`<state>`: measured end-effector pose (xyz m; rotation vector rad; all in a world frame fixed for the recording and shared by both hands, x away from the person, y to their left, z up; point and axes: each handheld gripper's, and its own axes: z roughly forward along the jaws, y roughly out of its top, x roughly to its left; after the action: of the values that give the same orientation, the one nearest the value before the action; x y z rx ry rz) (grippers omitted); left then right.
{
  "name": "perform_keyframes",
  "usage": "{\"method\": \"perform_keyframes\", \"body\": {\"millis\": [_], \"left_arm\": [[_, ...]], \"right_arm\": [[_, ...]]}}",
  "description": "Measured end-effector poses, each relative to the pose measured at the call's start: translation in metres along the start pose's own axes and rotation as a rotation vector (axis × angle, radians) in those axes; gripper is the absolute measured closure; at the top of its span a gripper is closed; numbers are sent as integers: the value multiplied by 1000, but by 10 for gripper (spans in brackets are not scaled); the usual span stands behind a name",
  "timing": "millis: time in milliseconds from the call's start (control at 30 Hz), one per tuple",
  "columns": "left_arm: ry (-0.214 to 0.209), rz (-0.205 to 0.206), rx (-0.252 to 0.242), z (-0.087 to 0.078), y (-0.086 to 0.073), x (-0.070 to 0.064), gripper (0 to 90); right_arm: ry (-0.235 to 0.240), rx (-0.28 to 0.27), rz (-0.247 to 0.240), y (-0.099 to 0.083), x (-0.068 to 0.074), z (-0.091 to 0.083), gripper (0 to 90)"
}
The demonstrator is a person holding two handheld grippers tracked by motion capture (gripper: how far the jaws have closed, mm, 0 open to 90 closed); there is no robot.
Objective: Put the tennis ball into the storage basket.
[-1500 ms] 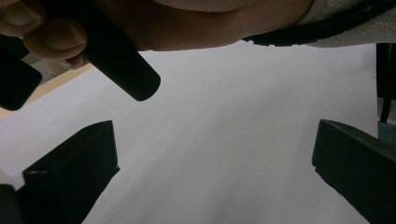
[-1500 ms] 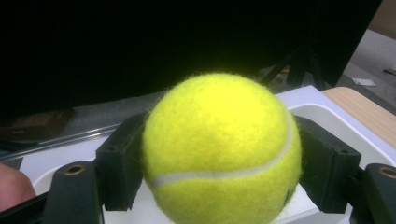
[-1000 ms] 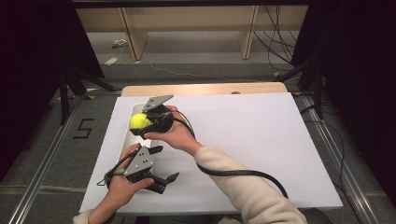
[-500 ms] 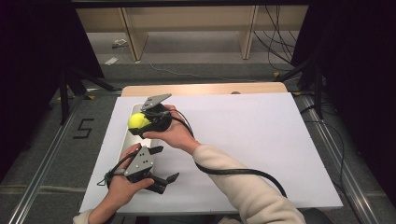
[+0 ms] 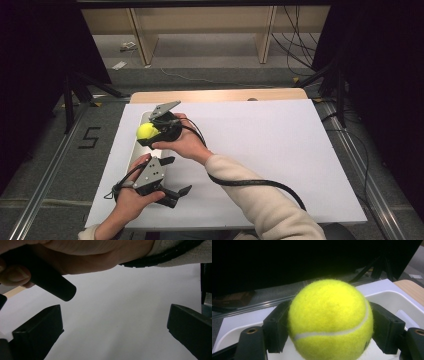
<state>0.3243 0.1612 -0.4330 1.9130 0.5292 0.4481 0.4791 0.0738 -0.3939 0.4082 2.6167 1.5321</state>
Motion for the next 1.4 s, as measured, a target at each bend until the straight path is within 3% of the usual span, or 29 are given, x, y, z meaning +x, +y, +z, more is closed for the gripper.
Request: {"method": "perform_keyframes", "body": {"millis": [1400], "left_arm": [[-5, 1, 1, 0, 0, -1, 0]], "right_arm": [[13, 51, -1, -2, -3, 19, 262]]}}
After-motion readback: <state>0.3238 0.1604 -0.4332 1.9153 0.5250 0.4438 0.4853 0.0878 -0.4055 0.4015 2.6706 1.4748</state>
